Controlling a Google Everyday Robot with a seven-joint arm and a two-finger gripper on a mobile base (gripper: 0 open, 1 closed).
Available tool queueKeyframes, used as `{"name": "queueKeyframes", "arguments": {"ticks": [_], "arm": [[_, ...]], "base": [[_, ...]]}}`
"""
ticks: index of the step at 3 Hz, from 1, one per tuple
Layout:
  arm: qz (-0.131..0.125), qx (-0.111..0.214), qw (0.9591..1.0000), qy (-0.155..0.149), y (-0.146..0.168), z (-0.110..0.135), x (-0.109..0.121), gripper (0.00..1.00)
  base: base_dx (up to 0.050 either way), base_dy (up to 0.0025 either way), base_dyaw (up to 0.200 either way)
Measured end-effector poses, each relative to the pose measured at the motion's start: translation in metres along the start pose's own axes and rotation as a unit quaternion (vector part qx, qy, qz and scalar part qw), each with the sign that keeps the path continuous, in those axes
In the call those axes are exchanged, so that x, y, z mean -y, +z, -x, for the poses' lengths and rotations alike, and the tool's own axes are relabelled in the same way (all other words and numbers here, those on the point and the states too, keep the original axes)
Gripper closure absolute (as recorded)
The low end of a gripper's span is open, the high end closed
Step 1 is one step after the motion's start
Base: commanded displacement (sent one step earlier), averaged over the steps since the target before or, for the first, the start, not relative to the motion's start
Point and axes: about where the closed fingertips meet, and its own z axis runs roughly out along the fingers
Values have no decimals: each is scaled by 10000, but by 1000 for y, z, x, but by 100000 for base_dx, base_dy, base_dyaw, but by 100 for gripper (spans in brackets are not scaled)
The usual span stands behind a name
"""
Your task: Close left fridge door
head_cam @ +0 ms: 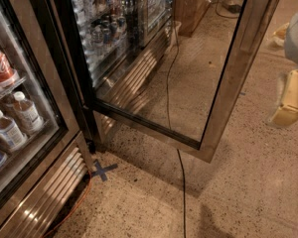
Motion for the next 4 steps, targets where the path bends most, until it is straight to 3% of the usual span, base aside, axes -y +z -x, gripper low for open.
{"name": "queueKeyframes", "arguments": {"ticks": [3, 4], "arm": [[-369, 230, 9990, -49, 1, -2, 1, 0], [-471, 237, 9986, -45, 7, -5, 5, 19]], "base": [[0, 0, 0], [0, 0, 0]]}}
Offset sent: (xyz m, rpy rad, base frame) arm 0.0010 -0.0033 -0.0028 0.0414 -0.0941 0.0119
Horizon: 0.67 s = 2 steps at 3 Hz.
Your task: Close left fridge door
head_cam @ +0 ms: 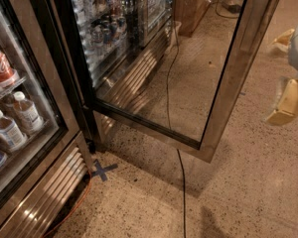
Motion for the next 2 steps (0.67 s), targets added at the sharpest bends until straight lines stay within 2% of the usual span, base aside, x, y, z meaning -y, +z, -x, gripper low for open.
{"name": "queueKeyframes", "arguments": {"ticks": [2], "arm": [[-323, 150, 9989, -296, 8, 2, 8, 65]], "base": [[0, 0, 0]]}}
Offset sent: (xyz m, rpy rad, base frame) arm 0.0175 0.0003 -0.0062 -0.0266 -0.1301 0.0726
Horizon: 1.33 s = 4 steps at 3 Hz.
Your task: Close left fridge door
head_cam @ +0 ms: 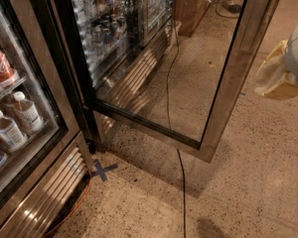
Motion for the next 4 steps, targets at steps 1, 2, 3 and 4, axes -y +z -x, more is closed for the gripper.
{"name": "queueKeyframes", "arguments": {"ticks": [1, 2, 3, 4], "arm": [[-347, -32, 9990, -287, 1, -3, 8, 89], [-629, -85, 9961, -619, 3, -9, 22, 100], [-733, 34, 9930, -920, 3, -18, 37, 100], [-929, 323, 9888, -1123, 2, -24, 51, 100]], "base": [[0, 0, 0], [0, 0, 0], [0, 0, 0], [0, 0, 0]]}}
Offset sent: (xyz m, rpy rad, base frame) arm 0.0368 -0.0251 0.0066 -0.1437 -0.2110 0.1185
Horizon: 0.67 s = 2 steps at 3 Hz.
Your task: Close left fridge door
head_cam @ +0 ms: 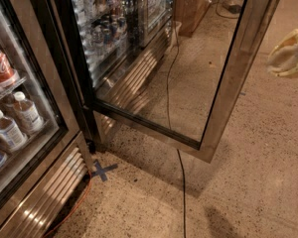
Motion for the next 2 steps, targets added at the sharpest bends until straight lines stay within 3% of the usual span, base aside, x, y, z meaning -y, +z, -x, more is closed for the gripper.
{"name": "queueKeyframes", "arguments": {"ticks": [1, 2], "arm": [[-229, 358, 9991, -58, 1, -8, 14, 100], [-239, 416, 9988, -94, 1, -6, 15, 100]], "base": [[0, 0, 0], [0, 0, 0]]}}
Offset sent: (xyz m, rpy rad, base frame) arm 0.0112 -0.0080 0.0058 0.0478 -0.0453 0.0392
